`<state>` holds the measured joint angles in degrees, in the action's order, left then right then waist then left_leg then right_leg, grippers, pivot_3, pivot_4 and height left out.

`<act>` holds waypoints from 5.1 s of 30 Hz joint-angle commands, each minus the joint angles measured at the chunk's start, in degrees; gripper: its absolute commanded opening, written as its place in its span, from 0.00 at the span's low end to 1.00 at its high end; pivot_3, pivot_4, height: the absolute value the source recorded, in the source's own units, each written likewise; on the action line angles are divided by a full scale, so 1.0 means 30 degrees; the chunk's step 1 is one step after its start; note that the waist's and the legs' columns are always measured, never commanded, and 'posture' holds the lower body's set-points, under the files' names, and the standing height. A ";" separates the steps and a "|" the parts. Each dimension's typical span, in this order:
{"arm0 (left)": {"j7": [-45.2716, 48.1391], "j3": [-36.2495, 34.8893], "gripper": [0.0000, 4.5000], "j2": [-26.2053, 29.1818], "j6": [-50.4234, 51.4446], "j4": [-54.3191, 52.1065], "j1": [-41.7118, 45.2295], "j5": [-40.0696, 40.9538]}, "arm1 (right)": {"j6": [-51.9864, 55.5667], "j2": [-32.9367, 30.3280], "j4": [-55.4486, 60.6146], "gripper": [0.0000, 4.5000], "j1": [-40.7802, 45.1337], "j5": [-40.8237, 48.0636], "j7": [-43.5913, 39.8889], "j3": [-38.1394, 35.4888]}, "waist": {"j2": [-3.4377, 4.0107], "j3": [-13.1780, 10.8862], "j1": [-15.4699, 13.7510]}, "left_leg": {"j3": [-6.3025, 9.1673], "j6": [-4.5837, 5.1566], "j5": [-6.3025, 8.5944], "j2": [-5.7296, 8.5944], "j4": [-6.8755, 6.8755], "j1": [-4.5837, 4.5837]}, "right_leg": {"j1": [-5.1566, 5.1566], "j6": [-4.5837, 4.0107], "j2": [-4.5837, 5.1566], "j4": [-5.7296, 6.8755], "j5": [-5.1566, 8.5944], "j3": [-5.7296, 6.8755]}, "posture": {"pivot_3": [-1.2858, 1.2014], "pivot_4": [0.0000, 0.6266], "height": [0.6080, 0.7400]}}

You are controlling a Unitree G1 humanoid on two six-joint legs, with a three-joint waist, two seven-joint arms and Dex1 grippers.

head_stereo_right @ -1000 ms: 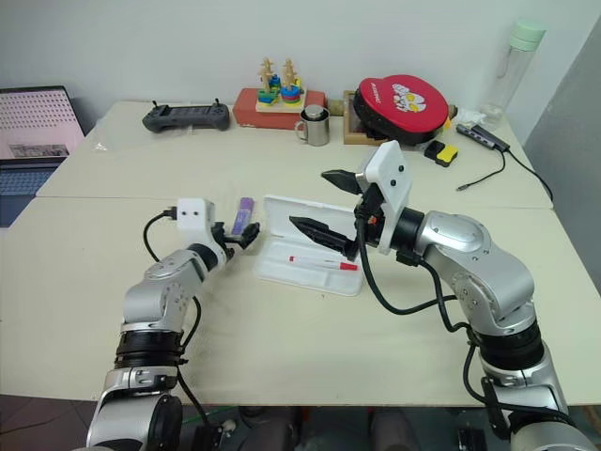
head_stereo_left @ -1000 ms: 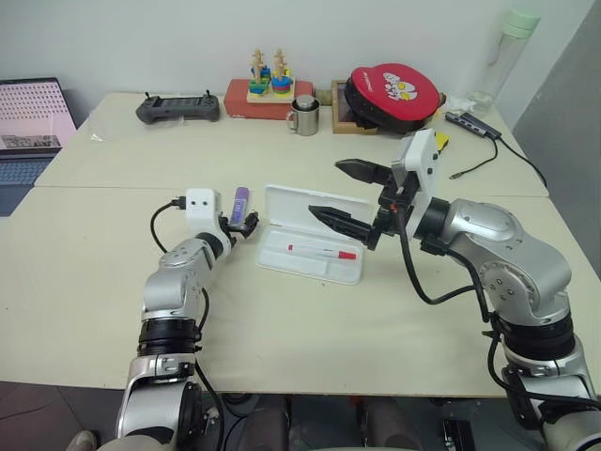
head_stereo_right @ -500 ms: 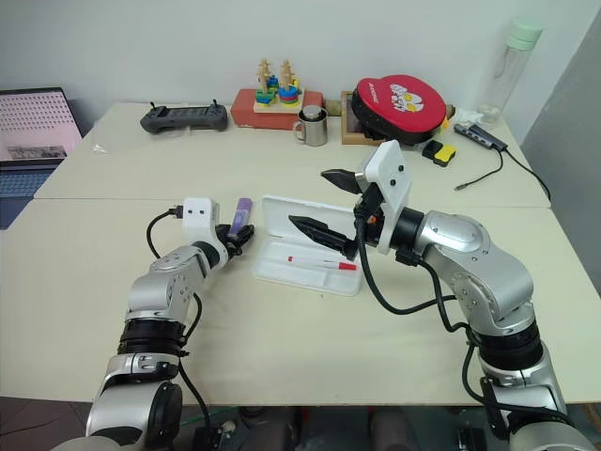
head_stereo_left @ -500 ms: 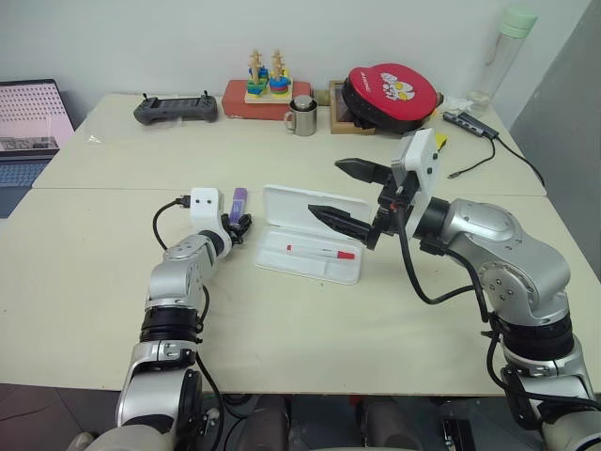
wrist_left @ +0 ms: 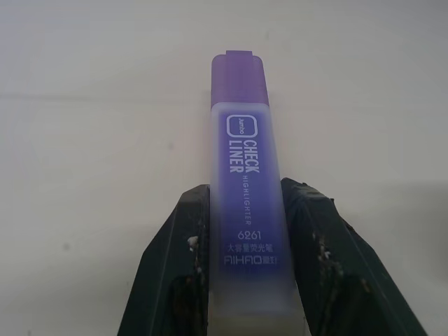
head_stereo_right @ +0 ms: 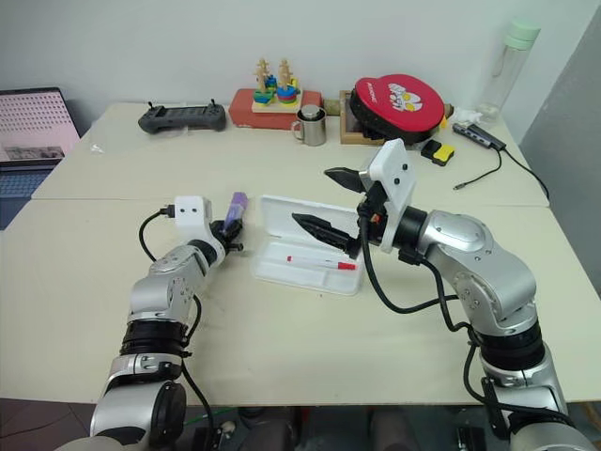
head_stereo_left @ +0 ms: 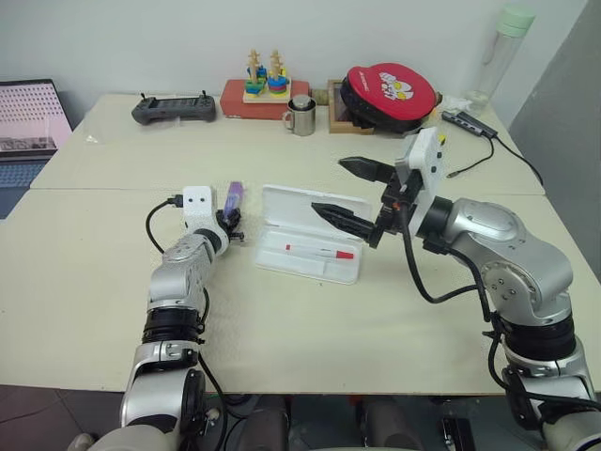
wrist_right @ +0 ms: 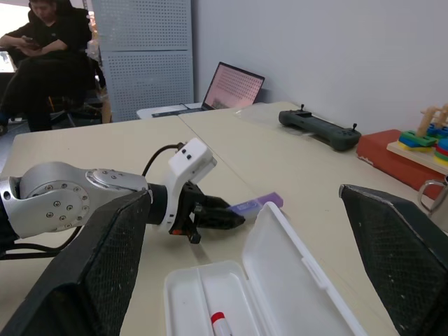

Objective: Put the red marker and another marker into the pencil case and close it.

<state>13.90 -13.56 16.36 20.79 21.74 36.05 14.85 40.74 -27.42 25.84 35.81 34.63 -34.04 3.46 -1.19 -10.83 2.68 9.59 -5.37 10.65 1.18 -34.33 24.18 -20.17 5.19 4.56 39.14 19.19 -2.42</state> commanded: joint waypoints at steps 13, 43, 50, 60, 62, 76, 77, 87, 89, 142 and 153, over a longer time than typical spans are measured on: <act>1.5988 0.4702 0.27 0.4215 -0.0369 -0.6342 0.3316 0.5117 | 0.1018 -0.4837 0.3496 1.00 -0.3140 0.2925 -0.2085 -0.4096 | 0.0020 0.0009 0.0059 | -0.0034 -0.0028 -0.0028 0.0021 -0.0014 0.0078 | -0.0018 0.0000 0.0025 -0.0046 -0.0014 0.0011 | 0.52 0.24 1.00; 2.5256 1.1338 0.27 0.6045 -1.1296 0.6854 0.7418 -0.6010 | 0.1909 -0.5812 0.6453 1.00 -0.7059 0.1691 -0.0576 -0.1651 | 0.0019 -0.0008 0.0217 | -0.0029 0.0044 -0.0073 -0.0017 0.0003 0.0084 | -0.0036 0.0029 -0.0014 -0.0022 -0.0022 0.0015 | 0.52 0.24 1.00; 2.5963 1.0224 0.27 0.6363 -1.0503 0.6371 0.7419 -0.4892 | 0.1981 -0.5665 0.6508 1.00 -0.7143 0.1744 -0.0479 -0.1517 | 0.0019 -0.0008 0.0214 | -0.0029 0.0048 -0.0076 -0.0016 0.0000 0.0084 | -0.0035 0.0034 -0.0014 -0.0021 -0.0025 0.0015 | 0.52 0.24 1.00; 2.5867 1.0607 0.27 0.6829 -1.1305 0.6834 0.6914 -0.5642 | 0.1807 -0.5425 0.6129 1.00 -0.6708 0.1593 -0.0656 -0.1065 | 0.0019 -0.0008 0.0199 | -0.0027 0.0048 -0.0076 -0.0015 -0.0004 0.0084 | -0.0030 0.0034 -0.0014 -0.0020 -0.0026 0.0015 | 0.52 0.24 1.00; 2.5698 1.0664 0.27 0.6691 -1.1171 0.6783 0.6795 -0.5778 | 0.1839 -0.5368 0.6082 1.00 -0.6533 0.1636 -0.0642 -0.1028 | 0.0019 -0.0008 0.0200 | -0.0023 0.0049 -0.0077 -0.0015 -0.0005 0.0083 | -0.0030 0.0035 -0.0014 -0.0016 -0.0027 0.0018 | 0.52 0.24 1.00; 2.5025 1.0350 0.70 0.6147 -1.1239 0.7134 0.7034 -0.6102 | 0.1862 -0.5320 0.5962 1.00 -0.6333 0.1627 -0.0544 -0.1031 | 0.0019 -0.0008 0.0201 | -0.0023 0.0051 -0.0078 -0.0015 -0.0004 0.0083 | -0.0032 0.0034 -0.0014 -0.0012 -0.0027 0.0018 | 0.52 0.24 1.00; 2.5013 1.0295 0.74 0.6117 -1.1133 0.7071 0.7050 -0.6024 | 0.1863 -0.5312 0.5961 1.00 -0.6317 0.1654 -0.0548 -0.1049 | 0.0019 -0.0008 0.0202 | -0.0022 0.0051 -0.0079 -0.0015 -0.0006 0.0083 | -0.0032 0.0034 -0.0014 -0.0011 -0.0027 0.0018 | 0.52 0.24 1.00; 2.4950 0.7058 0.99 0.4656 -0.1350 -0.0280 0.5712 0.0737 | 0.1421 -0.5171 0.2985 1.00 -0.6473 -0.0147 0.0850 -0.2183 | 0.0019 -0.0007 0.0208 | -0.0019 0.0051 -0.0079 -0.0014 -0.0018 0.0086 | -0.0025 0.0034 -0.0014 -0.0011 -0.0027 0.0018 | 0.52 0.24 1.00; 2.4448 0.6829 0.99 0.4660 0.0011 -0.1622 0.5291 0.1284 | 0.1355 -0.5150 0.2569 1.00 -0.6453 -0.0584 0.1071 -0.2150 | 0.0020 -0.0007 0.0211 | -0.0017 0.0051 -0.0079 -0.0013 -0.0041 0.0084 | -0.0015 0.0036 -0.0013 -0.0003 -0.0028 0.0016 | 0.52 0.24 1.00; 1.9255 0.6204 1.00 0.5857 -0.0311 -0.6800 0.0125 0.2348 | -0.2954 -0.2072 -0.5223 0.08 -0.3854 -0.4494 -0.4600 0.0006 | 0.0076 -0.0005 0.0549 | -0.0082 0.0100 -0.0154 -0.0008 0.0123 -0.0067 | -0.0017 0.0029 0.0000 0.0042 -0.0066 -0.0057 | 0.52 0.24 1.00; 2.1205 0.6549 1.00 0.8326 -0.2986 -0.4775 -0.0900 0.0852 | -0.1358 0.1338 -0.5891 0.08 -0.2230 -0.7058 -0.2989 0.5765 | 0.0077 -0.0010 0.0569 | -0.0067 0.0106 -0.0167 -0.0027 0.0123 -0.0081 | 0.0008 0.0052 -0.0019 -0.0019 -0.0081 -0.0044 | 0.52 0.24 1.00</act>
<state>78.03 7.50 41.22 12.78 7.87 32.95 16.96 37.99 -23.95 10.14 27.24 15.59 -44.57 20.69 -0.96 -10.86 4.39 9.39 -5.07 10.13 1.11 -33.96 23.95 -20.15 5.36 4.51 39.09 18.93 -2.55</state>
